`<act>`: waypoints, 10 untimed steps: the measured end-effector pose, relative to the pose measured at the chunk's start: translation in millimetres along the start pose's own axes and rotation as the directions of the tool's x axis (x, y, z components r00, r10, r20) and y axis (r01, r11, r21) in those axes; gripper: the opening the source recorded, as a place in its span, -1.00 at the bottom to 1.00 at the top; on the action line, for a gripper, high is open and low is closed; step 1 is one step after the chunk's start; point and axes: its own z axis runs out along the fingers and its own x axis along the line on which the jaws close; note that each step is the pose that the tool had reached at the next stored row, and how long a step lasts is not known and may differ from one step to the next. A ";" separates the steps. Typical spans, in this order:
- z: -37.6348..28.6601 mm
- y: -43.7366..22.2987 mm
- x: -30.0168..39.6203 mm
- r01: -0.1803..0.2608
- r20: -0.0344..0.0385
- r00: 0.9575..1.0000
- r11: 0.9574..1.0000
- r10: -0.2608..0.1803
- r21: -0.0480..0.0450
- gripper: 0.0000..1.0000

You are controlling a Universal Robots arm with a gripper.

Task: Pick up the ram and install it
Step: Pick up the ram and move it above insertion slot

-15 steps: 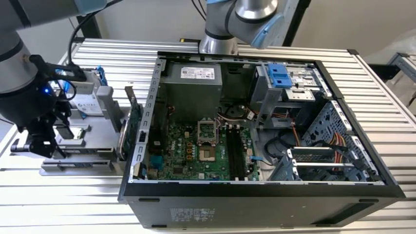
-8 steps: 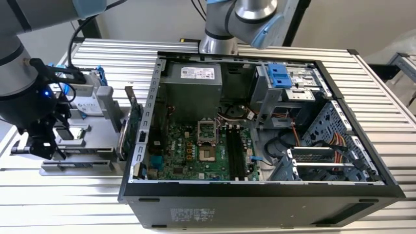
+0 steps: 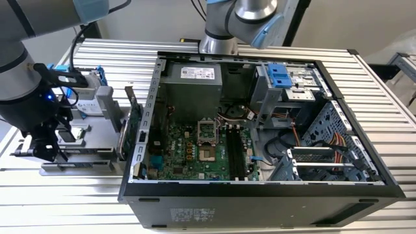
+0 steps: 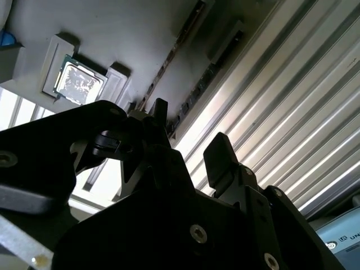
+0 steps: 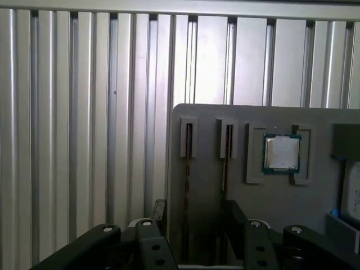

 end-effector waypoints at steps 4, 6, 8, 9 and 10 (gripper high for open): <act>3.7 -3.1 0.1 0.000 0.000 1.000 1.000 0.000 0.000 1.00; 5.5 -5.4 0.2 0.000 0.000 1.000 1.000 0.000 0.000 1.00; 7.0 -7.8 0.3 0.000 0.000 1.000 1.000 0.000 0.000 1.00; 7.8 -8.7 0.3 0.000 0.000 1.000 1.000 0.000 0.000 1.00; 8.6 -9.3 0.3 0.000 0.000 1.000 1.000 0.000 0.000 1.00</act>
